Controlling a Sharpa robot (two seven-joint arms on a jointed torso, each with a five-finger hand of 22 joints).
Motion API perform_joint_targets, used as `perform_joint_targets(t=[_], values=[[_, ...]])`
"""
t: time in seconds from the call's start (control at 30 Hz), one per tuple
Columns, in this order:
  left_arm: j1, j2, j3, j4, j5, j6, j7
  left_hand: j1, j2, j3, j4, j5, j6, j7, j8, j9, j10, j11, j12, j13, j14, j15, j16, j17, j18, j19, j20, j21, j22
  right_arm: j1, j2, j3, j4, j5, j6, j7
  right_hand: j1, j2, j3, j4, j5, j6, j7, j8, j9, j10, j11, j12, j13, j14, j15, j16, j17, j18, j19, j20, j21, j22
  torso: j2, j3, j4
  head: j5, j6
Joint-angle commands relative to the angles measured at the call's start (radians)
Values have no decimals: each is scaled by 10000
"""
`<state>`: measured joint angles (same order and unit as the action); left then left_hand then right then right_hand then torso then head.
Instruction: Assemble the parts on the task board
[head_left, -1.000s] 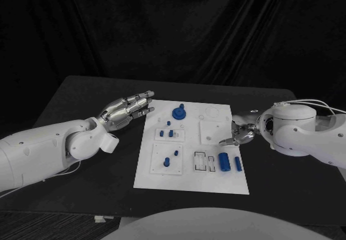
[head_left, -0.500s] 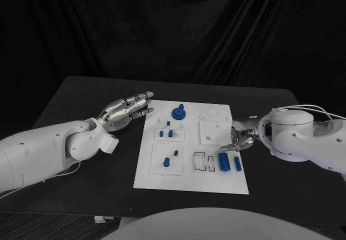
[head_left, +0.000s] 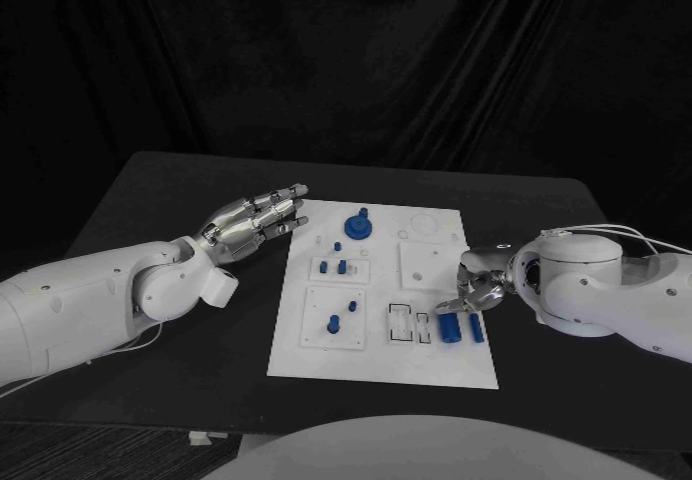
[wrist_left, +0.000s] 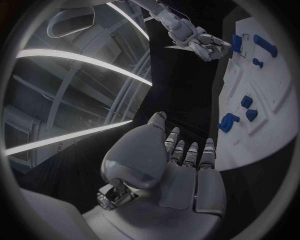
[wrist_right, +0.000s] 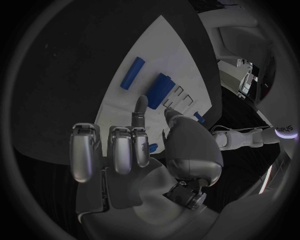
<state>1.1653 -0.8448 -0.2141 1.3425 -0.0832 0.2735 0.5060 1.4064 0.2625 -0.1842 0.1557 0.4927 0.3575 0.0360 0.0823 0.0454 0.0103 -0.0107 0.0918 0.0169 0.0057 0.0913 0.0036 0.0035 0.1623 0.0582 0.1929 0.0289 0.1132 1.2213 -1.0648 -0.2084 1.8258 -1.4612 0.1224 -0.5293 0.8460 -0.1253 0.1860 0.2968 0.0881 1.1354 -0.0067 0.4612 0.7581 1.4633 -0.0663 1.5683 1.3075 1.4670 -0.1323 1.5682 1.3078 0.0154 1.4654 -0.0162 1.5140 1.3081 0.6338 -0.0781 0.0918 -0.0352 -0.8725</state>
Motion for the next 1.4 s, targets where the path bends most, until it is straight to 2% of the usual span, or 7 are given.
perform_joint_targets(t=[0.03, 0.3, 0.63, 0.7, 0.9, 1.1, 1.4], values=[[-18, -1, 9, 14, 21, 154, 139, -6, 94, -18, -49, 59, 24, 4, 59, 9, -1, 81, 13, 14, -2, 32, 11, -4, 106, 6, 30, -3, -12, -100, 31, 2, -18, 92, -194, -113, -109, -88, -80, -3, -66, -119, 6, -116, -24, 1075, -3, 25, 2633, 1038, -29, 26, 2630, 16, 751, -48, -75, 2403, 1, -1, -1, 6, -2], [-24, 2, 9, 7, 21, 170, 117, -6, 94, -18, -49, 59, 24, 4, 59, 9, -1, 81, 13, 14, -2, 32, 11, -4, 106, 6, 30, -3, -12, -249, 129, 1, -93, 108, 62, -291, -266, -282, -273, 10, -242, -403, 190, -866, -451, 1075, 148, 25, 2633, 1022, 112, -18, 2562, 78, 633, 68, -325, 2315, 1, 0, 4, 5, -2], [-33, 16, 9, 9, 21, 170, 79, -9, 91, -14, -63, 61, 14, 12, 59, 7, 1, 93, 6, 12, -9, 29, 6, -7, 110, 1, 29, -6, -25, -366, 341, 1, -213, 261, 235, -186, 323, -281, -203, -16, 224, -352, 217, -1117, -573, 1075, 164, 25, 2633, 956, 221, -203, 2280, 141, 521, 175, -580, 2229, -3, 1, -1, 2, -2], [-33, 9, 9, 17, 21, 169, 77, -9, 91, -14, -63, 61, 14, 12, 59, 7, 1, 93, 6, 12, -9, 29, 6, -7, 110, 1, 29, -6, -25, -379, 379, 1, -244, 271, 396, -206, 963, -198, -81, -40, 1090, -495, 251, -1253, -573, 1075, 184, 25, 2633, 916, 262, -320, 2109, 191, 429, 221, -791, 2158, -3, 2, 1, 18, -2], [-35, -21, 9, 39, 21, 148, 112, -9, 91, -11, -71, 63, -2, 16, 56, 5, 1, 98, 4, 11, -9, 25, 6, -7, 112, 1, 29, -7, -27, -400, 431, 1, -300, 307, 671, -254, 1979, -103, 131, -269, 2408, -863, 381, -1535, -576, 1075, 279, 25, 2633, 888, 344, -420, 1971, 245, 335, 296, -1055, 2077, -1, 0, 4, 31, -2], [-35, -56, 9, 45, 21, 123, 126, -8, 91, -10, -74, 65, -4, 19, 56, 5, 1, 101, 5, 11, -8, 25, 7, -7, 112, 2, 29, -7, -25, -407, 457, 1, -320, 751, 694, -304, 2345, -93, 199, -492, 2792, -1232, 495, -1644, -561, 1075, 372, 25, 2633, 861, 419, -505, 1857, 295, 247, 360, -1294, 2003, -4, 0, 7, 27, -2], [-36, -45, 9, 33, 21, 146, 122, -6, 90, -7, -81, 69, -6, 23, 56, 4, 2, 107, 10, 12, -7, 26, 8, -6, 113, 2, 30, -7, -26, -405, 357, 3, -182, 1585, -235, -180, 2938, 34, 572, -1242, 4362, -1653, 471, -1113, -100, 1075, 357, 25, 2633, 875, 416, -480, 1896, 293, 283, 366, -1310, 2018, -2, -3, 2, 83, -2]])
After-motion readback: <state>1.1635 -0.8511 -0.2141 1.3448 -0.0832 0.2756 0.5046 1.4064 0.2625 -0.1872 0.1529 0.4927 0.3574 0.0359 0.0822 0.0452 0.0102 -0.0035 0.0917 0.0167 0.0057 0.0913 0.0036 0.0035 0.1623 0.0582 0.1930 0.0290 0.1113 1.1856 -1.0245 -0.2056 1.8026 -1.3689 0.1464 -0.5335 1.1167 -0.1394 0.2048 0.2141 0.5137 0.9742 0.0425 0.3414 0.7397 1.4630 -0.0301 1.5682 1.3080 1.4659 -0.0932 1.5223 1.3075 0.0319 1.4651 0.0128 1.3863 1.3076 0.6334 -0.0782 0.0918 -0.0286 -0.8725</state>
